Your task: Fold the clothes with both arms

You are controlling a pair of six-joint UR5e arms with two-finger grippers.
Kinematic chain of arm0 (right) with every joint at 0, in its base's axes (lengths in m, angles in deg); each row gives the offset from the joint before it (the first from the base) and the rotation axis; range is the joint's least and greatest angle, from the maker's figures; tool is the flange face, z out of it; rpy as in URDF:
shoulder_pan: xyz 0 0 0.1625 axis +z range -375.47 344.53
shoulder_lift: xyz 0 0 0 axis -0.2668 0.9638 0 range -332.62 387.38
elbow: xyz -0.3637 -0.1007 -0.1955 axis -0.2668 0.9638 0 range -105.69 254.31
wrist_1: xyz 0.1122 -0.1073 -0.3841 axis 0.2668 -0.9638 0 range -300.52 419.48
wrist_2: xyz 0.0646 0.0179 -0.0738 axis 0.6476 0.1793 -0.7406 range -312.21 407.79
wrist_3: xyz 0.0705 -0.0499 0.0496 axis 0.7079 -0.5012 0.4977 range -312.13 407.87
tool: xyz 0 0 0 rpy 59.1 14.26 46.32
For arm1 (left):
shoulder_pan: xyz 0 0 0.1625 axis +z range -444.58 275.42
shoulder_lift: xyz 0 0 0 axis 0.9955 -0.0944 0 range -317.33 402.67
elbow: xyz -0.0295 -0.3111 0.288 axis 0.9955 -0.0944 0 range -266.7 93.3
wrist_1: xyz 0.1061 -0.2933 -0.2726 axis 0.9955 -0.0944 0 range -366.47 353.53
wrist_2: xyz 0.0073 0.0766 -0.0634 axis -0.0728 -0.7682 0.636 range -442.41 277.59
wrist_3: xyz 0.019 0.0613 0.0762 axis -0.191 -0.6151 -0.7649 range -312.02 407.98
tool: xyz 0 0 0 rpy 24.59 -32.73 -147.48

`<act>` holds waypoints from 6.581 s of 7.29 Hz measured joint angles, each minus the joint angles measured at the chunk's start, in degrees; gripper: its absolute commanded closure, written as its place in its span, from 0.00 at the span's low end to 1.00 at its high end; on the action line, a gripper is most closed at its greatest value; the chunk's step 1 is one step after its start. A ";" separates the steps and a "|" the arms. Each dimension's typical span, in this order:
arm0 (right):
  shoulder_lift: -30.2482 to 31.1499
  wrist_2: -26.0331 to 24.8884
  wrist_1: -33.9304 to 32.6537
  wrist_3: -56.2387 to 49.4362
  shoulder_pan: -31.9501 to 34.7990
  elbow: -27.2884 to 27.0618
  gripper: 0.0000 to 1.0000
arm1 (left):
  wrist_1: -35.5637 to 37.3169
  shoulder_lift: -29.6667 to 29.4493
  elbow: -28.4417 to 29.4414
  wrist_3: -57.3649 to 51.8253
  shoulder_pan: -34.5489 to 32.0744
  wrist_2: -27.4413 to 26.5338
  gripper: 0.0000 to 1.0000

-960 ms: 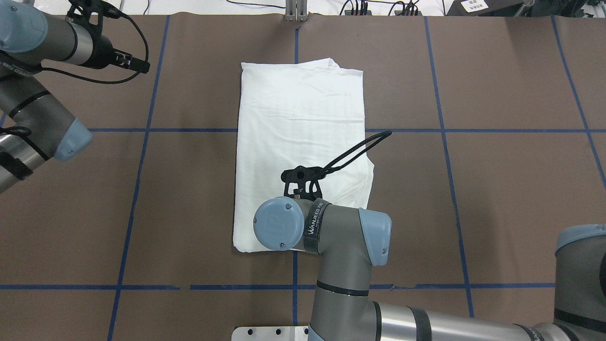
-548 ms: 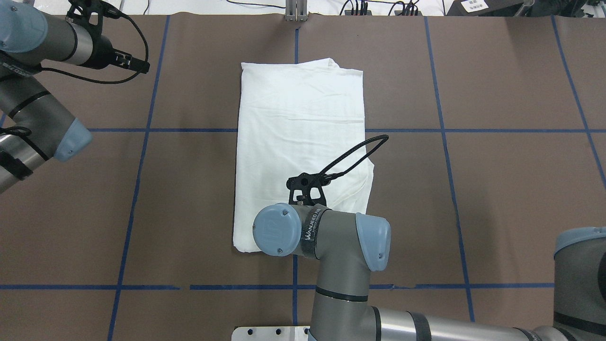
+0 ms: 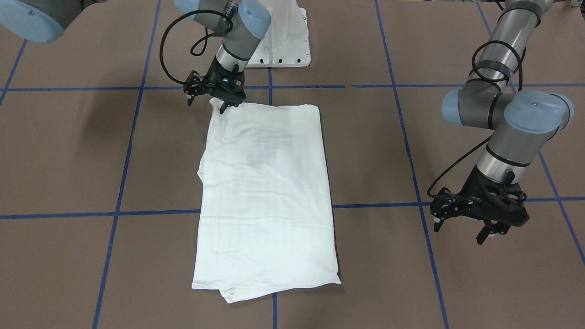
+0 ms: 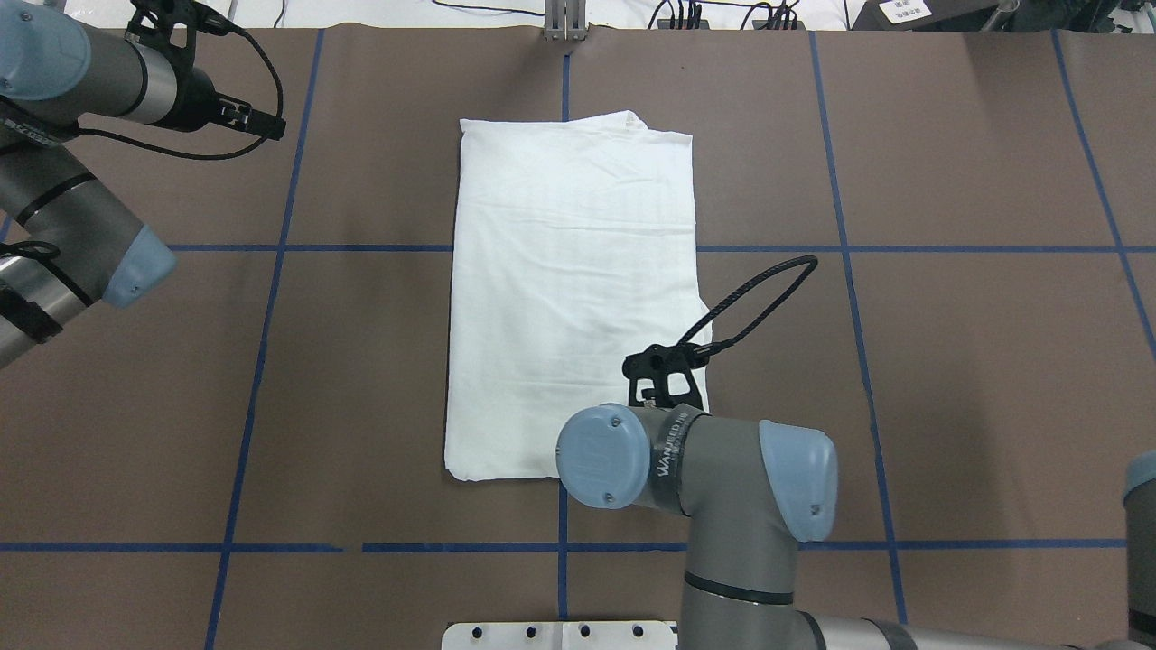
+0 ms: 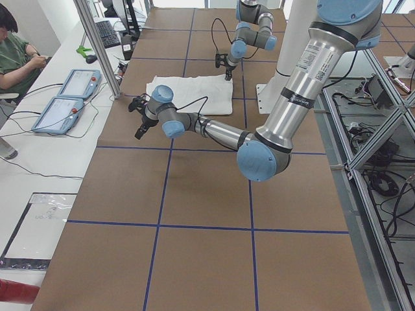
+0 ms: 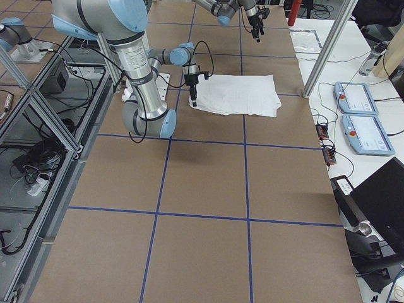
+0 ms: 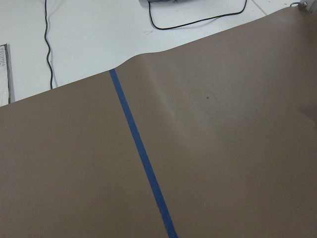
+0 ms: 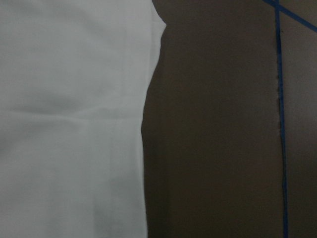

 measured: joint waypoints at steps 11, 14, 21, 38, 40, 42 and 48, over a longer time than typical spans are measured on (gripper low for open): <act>32.42 -2.02 53.04 11.29 2.74 -21.92 0.00 | 14.52 11.27 -35.04 33.58 20.89 -3.00 0.00; 35.60 -4.13 57.50 22.40 2.48 -20.93 0.00 | 14.38 10.76 -34.15 48.83 33.62 -14.43 0.00; 35.31 -5.47 57.70 23.67 2.24 -20.35 0.00 | 14.32 8.53 -28.54 54.58 40.83 -18.81 0.00; 35.30 -5.42 57.70 23.65 1.56 -20.07 0.00 | 14.40 5.27 -25.38 55.94 42.79 -19.51 1.00; 35.23 -5.44 57.57 25.23 0.53 -20.02 0.01 | 14.41 5.27 -25.80 55.61 42.64 -19.51 1.00; 31.38 -5.99 54.64 32.98 -1.48 -17.70 0.00 | 14.41 5.27 -26.17 55.48 42.57 -19.51 1.00; 12.36 -7.11 38.86 51.22 -5.63 -4.29 0.07 | 14.41 5.27 -26.73 55.52 42.46 -19.53 1.00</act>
